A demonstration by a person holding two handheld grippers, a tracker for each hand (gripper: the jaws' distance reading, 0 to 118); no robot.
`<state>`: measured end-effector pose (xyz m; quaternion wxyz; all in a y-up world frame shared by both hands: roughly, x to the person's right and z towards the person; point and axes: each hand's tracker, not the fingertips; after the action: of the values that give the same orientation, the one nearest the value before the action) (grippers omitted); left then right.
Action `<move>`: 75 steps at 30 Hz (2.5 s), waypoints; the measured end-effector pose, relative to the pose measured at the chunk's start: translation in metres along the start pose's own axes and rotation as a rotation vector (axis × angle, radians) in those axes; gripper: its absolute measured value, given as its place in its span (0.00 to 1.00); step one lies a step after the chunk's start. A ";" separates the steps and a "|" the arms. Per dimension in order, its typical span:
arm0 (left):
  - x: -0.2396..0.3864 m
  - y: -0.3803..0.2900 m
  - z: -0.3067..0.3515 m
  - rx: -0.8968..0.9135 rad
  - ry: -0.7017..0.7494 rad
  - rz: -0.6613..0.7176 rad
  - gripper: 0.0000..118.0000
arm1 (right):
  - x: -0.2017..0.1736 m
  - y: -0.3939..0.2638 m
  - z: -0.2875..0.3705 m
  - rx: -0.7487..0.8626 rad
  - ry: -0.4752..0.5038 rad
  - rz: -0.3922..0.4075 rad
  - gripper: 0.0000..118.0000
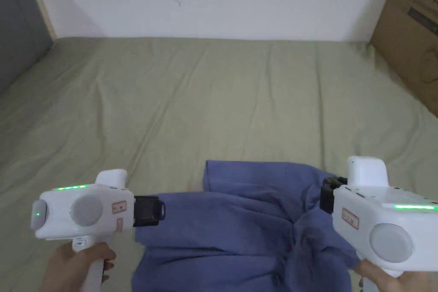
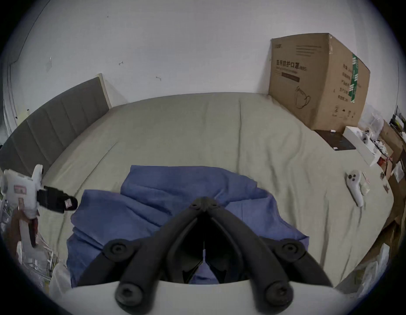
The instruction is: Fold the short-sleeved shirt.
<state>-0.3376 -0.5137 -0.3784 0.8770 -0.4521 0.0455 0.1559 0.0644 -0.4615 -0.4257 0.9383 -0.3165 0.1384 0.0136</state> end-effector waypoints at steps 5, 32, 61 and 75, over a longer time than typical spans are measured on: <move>0.004 0.023 -0.047 -0.074 0.038 0.024 0.76 | 0.001 0.006 -0.021 -0.020 -0.012 0.015 0.00; 0.013 0.028 0.000 0.012 0.071 -0.048 0.01 | 0.012 0.068 -0.244 -0.495 0.093 0.253 0.57; 0.045 0.185 0.247 0.497 0.276 -0.154 0.01 | 0.128 0.261 0.126 0.096 -0.095 -0.167 0.01; 0.044 0.305 0.287 0.693 0.364 -0.111 0.01 | 0.077 0.391 0.100 0.238 -0.141 -0.190 0.01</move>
<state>-0.4088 -0.1062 -0.4569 0.9623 -0.1516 0.2258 0.0007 0.1195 -0.0940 -0.6005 0.9736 -0.2132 0.0423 -0.0694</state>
